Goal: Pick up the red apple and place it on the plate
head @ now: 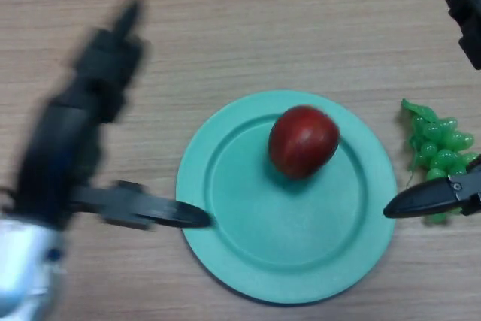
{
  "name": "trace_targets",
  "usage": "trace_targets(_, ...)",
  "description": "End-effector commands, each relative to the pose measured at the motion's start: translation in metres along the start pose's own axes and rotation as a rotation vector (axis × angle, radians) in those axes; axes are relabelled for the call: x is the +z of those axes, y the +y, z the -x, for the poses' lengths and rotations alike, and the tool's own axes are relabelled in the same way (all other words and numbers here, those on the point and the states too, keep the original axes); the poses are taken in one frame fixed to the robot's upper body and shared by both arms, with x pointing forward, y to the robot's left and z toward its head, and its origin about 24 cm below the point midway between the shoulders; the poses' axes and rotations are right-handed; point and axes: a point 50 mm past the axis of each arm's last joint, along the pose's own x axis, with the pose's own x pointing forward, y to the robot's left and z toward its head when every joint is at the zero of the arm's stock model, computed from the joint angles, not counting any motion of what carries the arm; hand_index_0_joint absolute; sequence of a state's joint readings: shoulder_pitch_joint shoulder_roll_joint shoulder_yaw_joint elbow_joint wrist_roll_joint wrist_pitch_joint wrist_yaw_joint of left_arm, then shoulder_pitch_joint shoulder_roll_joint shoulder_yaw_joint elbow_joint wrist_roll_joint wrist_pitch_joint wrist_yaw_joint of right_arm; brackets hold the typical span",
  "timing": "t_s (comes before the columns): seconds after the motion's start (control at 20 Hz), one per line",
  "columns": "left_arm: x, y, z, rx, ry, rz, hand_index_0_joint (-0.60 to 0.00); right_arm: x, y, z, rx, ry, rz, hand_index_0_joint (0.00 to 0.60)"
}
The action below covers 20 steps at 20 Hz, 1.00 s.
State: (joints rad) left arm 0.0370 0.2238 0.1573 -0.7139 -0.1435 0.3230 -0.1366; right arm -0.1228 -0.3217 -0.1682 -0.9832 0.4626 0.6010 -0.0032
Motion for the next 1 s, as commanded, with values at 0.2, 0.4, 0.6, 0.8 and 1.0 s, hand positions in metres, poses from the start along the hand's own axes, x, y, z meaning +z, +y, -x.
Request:
trace_targets(0.2,0.028,0.026,0.007,0.082,-0.147,-0.029,0.0,0.011,-0.005,0.004,-0.017,-0.164,0.063,0.0)
trace_targets(0.4,0.032,0.03,0.004,0.141,-0.164,-0.033,0.0,0.007,0.0,0.002,0.009,-0.158,0.044,0.0)
trace_targets(0.6,0.035,0.034,0.01,0.137,-0.156,-0.047,0.0,0.006,0.004,-0.003,0.038,-0.149,0.058,0.0)
trace_targets(0.8,0.04,0.038,0.016,0.147,-0.188,-0.072,0.0,-0.001,0.006,-0.002,0.085,-0.115,0.091,0.0)
trace_targets(1.0,0.036,0.045,0.019,0.177,-0.184,-0.085,0.0,-0.003,0.005,-0.003,0.069,-0.128,0.091,0.0)
